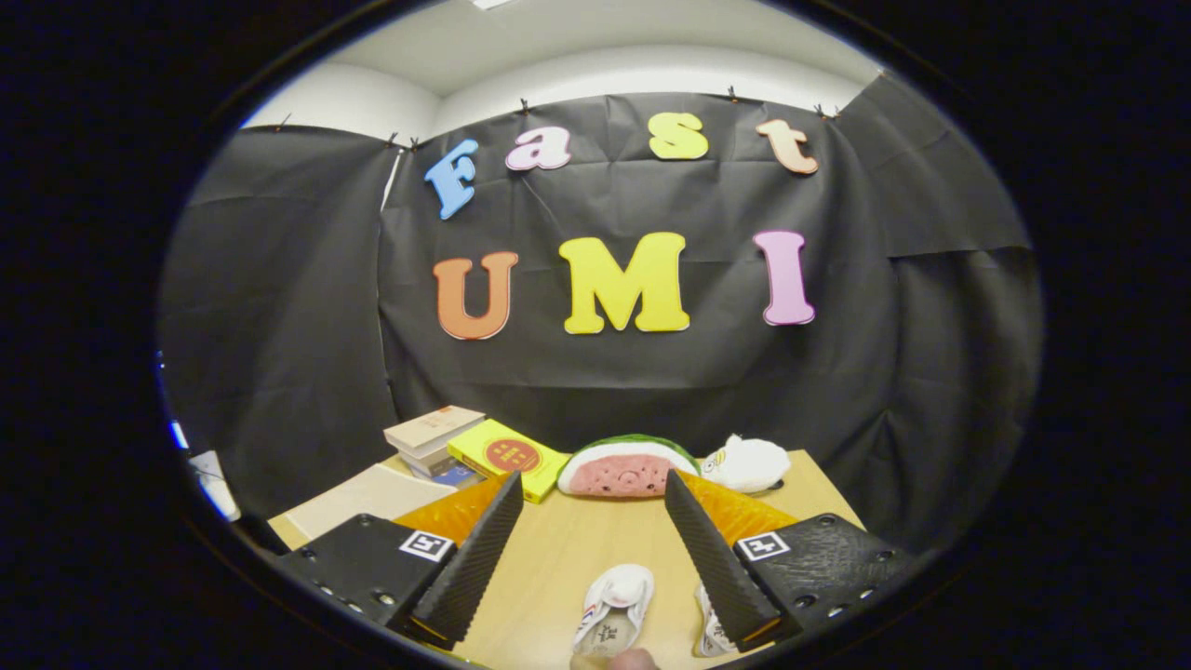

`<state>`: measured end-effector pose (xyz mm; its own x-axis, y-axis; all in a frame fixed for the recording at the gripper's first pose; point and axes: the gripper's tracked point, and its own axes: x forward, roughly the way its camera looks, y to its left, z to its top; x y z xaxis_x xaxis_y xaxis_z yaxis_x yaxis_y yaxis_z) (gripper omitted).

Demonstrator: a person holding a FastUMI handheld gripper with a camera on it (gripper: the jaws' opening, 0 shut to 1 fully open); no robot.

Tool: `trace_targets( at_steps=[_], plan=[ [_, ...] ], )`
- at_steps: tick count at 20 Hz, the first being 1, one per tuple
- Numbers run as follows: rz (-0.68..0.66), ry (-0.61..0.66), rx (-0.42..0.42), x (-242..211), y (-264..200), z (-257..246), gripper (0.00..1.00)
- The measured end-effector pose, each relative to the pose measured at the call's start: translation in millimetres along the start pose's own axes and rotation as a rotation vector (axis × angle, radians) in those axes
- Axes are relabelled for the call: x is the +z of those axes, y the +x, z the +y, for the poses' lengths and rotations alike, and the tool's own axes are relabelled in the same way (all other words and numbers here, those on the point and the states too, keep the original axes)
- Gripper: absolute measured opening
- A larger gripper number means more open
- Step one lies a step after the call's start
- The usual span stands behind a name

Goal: Open the storage box then place both shoes into the box .Put the left shoe in first, then the right shoe, with the right side of both shoes facing outward in a uniform manner.

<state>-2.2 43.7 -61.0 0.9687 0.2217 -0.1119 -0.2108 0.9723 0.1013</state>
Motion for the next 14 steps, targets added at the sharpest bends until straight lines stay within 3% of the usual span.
trace_targets(
  at_steps=[14],
  plan=[
    [0.276,0.241,0.239,-105.8,34.2,151.3,0.96]
  ],
)
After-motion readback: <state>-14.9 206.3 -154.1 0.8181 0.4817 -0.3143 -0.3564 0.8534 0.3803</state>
